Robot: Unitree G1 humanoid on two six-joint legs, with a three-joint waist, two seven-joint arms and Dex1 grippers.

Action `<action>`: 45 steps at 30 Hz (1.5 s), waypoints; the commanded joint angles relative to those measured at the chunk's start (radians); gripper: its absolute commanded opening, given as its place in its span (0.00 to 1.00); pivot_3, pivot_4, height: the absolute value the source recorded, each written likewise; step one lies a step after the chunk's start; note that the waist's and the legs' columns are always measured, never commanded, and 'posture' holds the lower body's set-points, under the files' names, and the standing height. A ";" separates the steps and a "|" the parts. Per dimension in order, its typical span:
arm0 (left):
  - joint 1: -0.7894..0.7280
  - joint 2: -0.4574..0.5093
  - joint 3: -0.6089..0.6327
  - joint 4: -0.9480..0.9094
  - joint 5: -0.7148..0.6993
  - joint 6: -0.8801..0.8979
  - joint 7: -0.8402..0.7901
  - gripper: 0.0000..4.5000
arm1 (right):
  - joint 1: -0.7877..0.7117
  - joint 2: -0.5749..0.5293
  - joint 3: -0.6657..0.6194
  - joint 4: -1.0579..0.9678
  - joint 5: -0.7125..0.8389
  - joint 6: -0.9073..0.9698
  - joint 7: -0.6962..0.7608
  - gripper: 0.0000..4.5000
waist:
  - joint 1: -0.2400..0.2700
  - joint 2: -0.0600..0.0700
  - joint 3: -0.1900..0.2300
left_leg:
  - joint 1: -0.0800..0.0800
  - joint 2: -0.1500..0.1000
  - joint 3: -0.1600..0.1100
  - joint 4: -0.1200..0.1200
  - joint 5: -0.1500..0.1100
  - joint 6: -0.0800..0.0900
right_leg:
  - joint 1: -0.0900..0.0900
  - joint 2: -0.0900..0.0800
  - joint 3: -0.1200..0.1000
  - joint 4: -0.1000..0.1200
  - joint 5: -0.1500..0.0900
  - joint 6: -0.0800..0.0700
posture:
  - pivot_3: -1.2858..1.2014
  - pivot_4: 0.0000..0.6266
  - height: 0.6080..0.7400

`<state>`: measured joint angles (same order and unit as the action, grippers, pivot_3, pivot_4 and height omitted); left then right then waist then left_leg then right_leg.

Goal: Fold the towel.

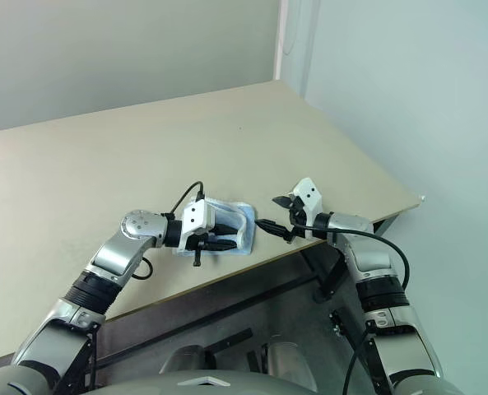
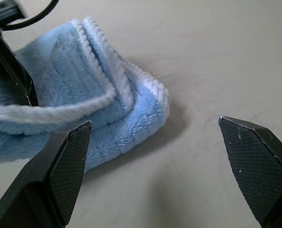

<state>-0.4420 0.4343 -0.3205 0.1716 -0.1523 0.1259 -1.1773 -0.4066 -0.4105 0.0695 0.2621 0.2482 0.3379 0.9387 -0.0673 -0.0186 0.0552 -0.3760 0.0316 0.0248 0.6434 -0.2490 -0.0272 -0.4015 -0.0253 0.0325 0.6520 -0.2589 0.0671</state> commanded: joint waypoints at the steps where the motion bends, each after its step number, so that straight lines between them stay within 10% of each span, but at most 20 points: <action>1: -0.003 0.053 0.021 -0.074 -0.028 0.001 -0.054 0.54 | -0.017 -0.008 -0.005 0.006 -0.009 -0.028 -0.007 1.00 | -0.002 0.000 0.000 | 0.000 0.000 0.000 0.000 0.000 0.000 | 0.000 0.000 0.000 0.000 0.000 0.000 | 0.52 0.00 1.00; 15: -0.048 0.134 0.132 -0.122 -0.153 0.114 -0.095 0.54 | -0.032 -0.001 -0.014 0.034 -0.013 -0.054 -0.013 1.00 | -0.001 0.000 0.000 | 0.000 0.000 0.000 -0.001 0.000 0.000 | 0.000 0.000 0.000 0.000 0.000 0.000 | 0.52 0.00 1.00; 24: -0.112 0.043 0.189 0.028 -0.233 0.232 -0.053 0.54 | -0.033 -0.003 -0.037 0.035 -0.004 -0.053 -0.041 1.00 | -0.001 0.000 0.001 | 0.000 0.000 0.000 0.000 0.000 0.000 | 0.001 0.000 0.000 -0.001 0.000 0.000 | 0.52 0.00 1.00; 35: -0.105 -0.136 0.141 0.472 -0.073 -0.068 0.046 0.54 | -0.035 -0.005 -0.047 0.016 0.008 -0.033 -0.069 1.00 | 0.004 0.000 0.001 | 0.000 0.000 -0.001 0.000 0.000 0.000 | 0.001 0.000 0.000 -0.001 0.000 0.000 | 0.52 0.00 1.00; 45: -0.096 -0.182 0.189 0.418 -0.121 -0.080 0.014 0.54 | -0.021 0.001 -0.069 -0.030 0.074 0.050 -0.054 1.00 | 0.024 0.000 0.000 | 0.000 -0.001 -0.001 0.002 0.000 0.000 | 0.002 0.000 0.000 -0.001 0.000 0.000 | 0.52 0.00 1.00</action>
<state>-0.5298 0.2516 -0.1526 0.6474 -0.2451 0.0312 -1.1503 -0.4073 -0.4100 0.0418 0.2833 0.2807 0.3674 0.8792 -0.0438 -0.0184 0.0556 -0.3764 0.0310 0.0237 0.6449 -0.2492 -0.0272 -0.3998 -0.0253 0.0325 0.6506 -0.2589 0.0673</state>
